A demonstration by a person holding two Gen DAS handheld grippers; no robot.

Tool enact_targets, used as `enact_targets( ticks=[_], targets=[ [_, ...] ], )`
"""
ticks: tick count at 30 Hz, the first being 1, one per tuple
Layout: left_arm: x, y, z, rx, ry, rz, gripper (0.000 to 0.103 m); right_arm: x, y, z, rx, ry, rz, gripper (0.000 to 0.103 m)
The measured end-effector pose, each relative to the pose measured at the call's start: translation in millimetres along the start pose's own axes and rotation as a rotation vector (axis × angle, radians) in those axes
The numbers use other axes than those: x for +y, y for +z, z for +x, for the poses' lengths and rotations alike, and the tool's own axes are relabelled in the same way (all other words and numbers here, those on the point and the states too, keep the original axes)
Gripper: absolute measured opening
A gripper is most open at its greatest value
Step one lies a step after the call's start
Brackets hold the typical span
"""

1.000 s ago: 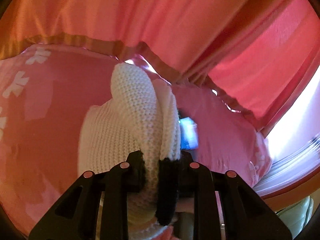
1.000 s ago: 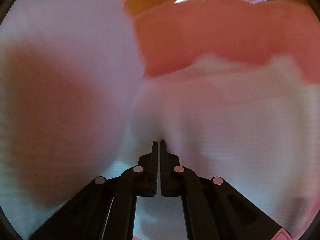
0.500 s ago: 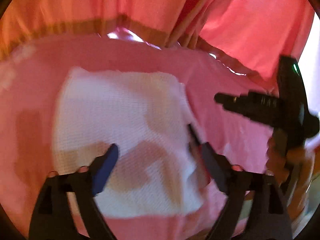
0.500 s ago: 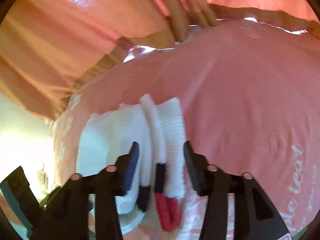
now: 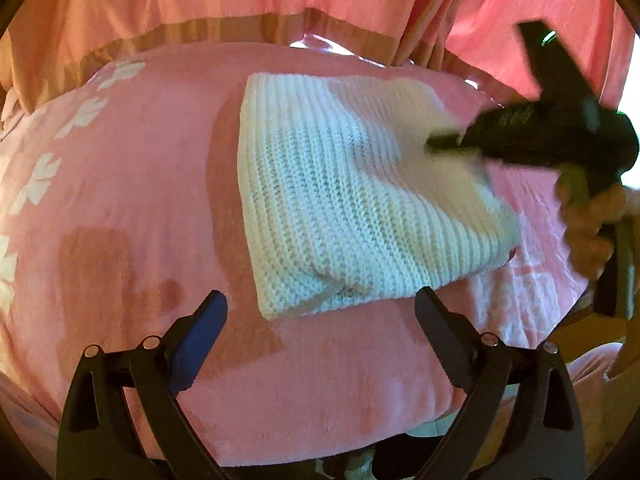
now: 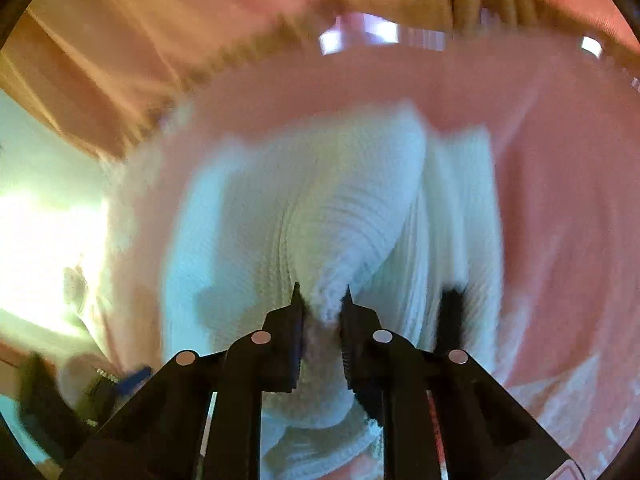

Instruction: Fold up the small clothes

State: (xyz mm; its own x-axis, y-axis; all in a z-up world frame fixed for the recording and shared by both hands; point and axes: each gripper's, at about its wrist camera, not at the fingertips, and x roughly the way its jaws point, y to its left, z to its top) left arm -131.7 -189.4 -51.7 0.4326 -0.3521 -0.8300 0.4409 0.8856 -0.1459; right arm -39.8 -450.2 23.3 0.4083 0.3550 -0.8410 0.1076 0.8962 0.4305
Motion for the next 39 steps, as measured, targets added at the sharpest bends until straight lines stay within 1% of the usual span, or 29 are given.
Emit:
enact_targets(
  ticks=[1, 2, 3, 4, 5, 6, 7, 8, 9, 10, 11, 12, 15, 17, 20, 21, 22, 23, 24, 27, 29, 30, 31, 32, 33, 34, 36, 38, 39],
  targets=[
    [1, -3, -5, -0.004, 0.000, 0.002, 0.092, 2, 5, -25, -0.074, -0.002, -0.015, 0.014],
    [2, -4, -7, -0.008, 0.004, 0.003, 0.092, 1, 8, -35, -0.104, -0.005, -0.022, 0.014],
    [2, -3, -5, -0.011, 0.011, 0.002, 0.092, -3, 11, -40, -0.126, -0.042, -0.040, 0.015],
    [2, -4, -4, -0.010, 0.010, 0.002, 0.092, -10, 11, -32, -0.103, -0.086, -0.047, 0.021],
    [1, -4, 1, -0.003, 0.010, -0.001, 0.092, -18, 10, -15, -0.039, -0.125, -0.047, 0.024],
    [0, -3, 7, 0.009, 0.018, -0.005, 0.092, -32, 6, 11, 0.060, -0.186, -0.015, 0.024],
    [0, -3, 11, 0.021, 0.018, -0.008, 0.092, -37, 2, 19, 0.093, -0.199, 0.010, 0.024],
    [0, -2, 15, 0.031, 0.011, -0.013, 0.092, -40, -2, 20, 0.100, -0.185, 0.028, 0.027],
    [1, -2, 17, 0.040, 0.008, -0.019, 0.092, -36, -6, 8, 0.067, -0.162, 0.024, 0.027],
    [3, -2, 19, 0.046, 0.006, -0.028, 0.092, -32, -11, -5, 0.033, -0.151, 0.011, 0.031],
    [5, -3, 18, 0.044, 0.000, -0.038, 0.092, -28, -19, -19, 0.003, -0.130, 0.001, 0.042],
    [7, -5, 17, 0.035, -0.005, -0.048, 0.092, -26, -27, -27, -0.010, -0.106, -0.001, 0.045],
    [9, -10, 17, 0.018, -0.007, -0.051, 0.093, -21, -62, -34, 0.015, -0.012, 0.010, 0.050],
    [7, -13, 22, 0.024, -0.017, -0.041, 0.093, -26, -77, -19, 0.075, 0.034, 0.043, 0.050],
    [1, -17, 30, 0.040, -0.016, -0.019, 0.093, -28, -88, 8, 0.143, 0.059, 0.089, 0.049],
    [-1, -17, 33, 0.041, -0.012, -0.015, 0.093, -29, -86, 14, 0.144, 0.066, 0.102, 0.043],
    [-2, -18, 35, 0.043, -0.008, -0.013, 0.093, -30, -85, 17, 0.138, 0.070, 0.114, 0.009],
    [-3, -18, 38, 0.054, 0.000, -0.011, 0.093, -33, -85, 17, 0.134, 0.072, 0.124, 0.011],
    [-4, -17, 39, 0.063, 0.006, -0.013, 0.093, -29, -78, 9, 0.093, 0.051, 0.114, 0.010],
    [-4, -14, 33, 0.049, 0.006, -0.027, 0.093, -6, -68, -47, -0.094, -0.030, 0.001, 0.010],
    [-6, -12, 28, 0.037, 0.014, -0.014, 0.093, -2, -67, -65, -0.150, -0.085, -0.018, 0.010],
    [-8, -11, 26, 0.035, 0.020, -0.002, 0.093, -9, -69, -62, -0.132, -0.121, -0.016, 0.010],
    [-11, -10, 26, 0.036, 0.026, 0.006, 0.093, -19, -72, -48, -0.072, -0.156, -0.007, 0.011],
    [-12, -10, 26, 0.040, 0.029, 0.013, 0.093, -35, -76, -22, 0.040, -0.171, 0.013, 0.011],
    [-14, -9, 25, 0.047, 0.025, 0.019, 0.093, -45, -81, -4, 0.114, -0.184, 0.040, 0.011],
    [-15, -8, 24, 0.050, 0.020, 0.024, 0.093, -48, -83, 1, 0.124, -0.189, 0.048, 0.012],
    [-16, -3, 13, 0.036, 0.000, 0.039, 0.093, -33, -75, -14, 0.102, -0.195, -0.014, 0.019],
    [-17, 4, 1, 0.012, -0.028, 0.056, 0.093, -27, -67, -37, 0.042, -0.178, -0.013, 0.036],
    [-16, 11, -6, -0.004, -0.046, 0.068, 0.093, -25, -57, -52, 0.002, -0.159, -0.012, 0.038]
  ],
)
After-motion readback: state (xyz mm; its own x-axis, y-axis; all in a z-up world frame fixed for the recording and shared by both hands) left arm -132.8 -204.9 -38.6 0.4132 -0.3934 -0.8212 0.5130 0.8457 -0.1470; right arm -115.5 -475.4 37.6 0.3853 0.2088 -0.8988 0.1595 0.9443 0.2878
